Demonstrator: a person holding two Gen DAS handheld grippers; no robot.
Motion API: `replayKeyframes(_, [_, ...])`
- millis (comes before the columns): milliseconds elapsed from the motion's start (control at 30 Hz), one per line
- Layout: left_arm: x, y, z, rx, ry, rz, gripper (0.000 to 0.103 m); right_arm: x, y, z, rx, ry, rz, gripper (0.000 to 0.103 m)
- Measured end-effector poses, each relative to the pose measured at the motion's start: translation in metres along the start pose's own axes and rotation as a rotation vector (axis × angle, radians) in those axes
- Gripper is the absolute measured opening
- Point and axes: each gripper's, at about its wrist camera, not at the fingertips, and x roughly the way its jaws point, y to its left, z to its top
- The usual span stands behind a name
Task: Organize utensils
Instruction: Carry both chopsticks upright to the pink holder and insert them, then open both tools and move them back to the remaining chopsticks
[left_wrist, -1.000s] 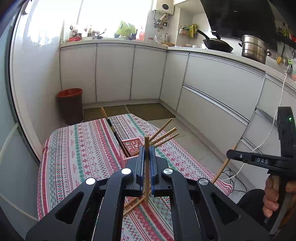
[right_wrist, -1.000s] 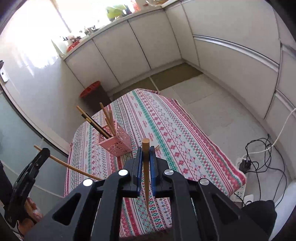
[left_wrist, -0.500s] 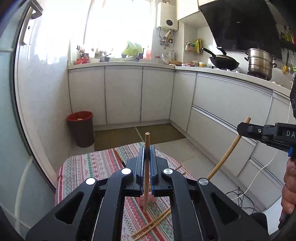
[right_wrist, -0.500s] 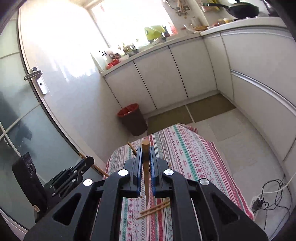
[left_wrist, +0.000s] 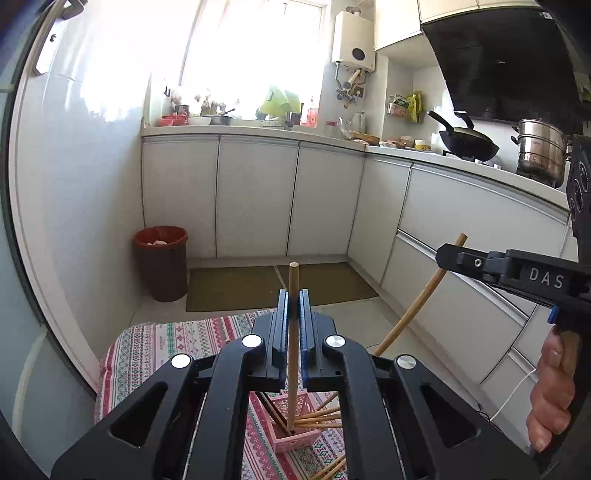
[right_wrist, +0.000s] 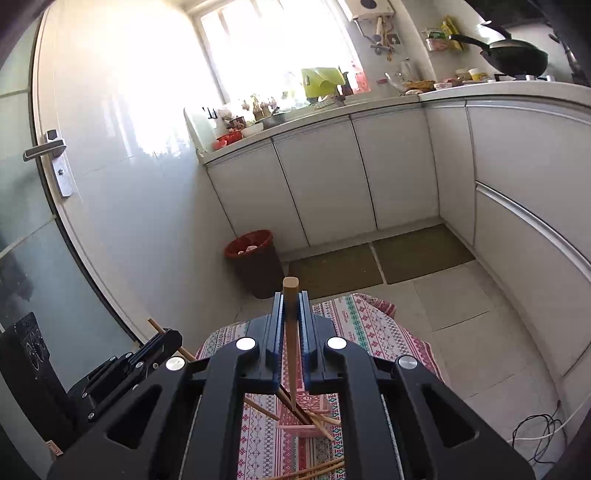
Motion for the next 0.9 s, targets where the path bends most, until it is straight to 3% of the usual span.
replayKeyframes(333, [0.033, 0.015, -0.019, -0.035, 0.06, 0.008, 0.007, 0.053, -0.002, -0.015, -0.027, 0.051, -0.021, 0.008])
replayKeyframes(433, [0.029, 0.021, -0.02, -0.063, 0.039, 0.005, 0.021, 0.061, -0.001, -0.019, -0.033, 0.062, -0.029, 0.008])
replayKeyframes(900, [0.013, 0.034, -0.011, -0.078, 0.002, 0.051, 0.029, 0.089, 0.009, -0.031, -0.058, 0.107, -0.047, 0.011])
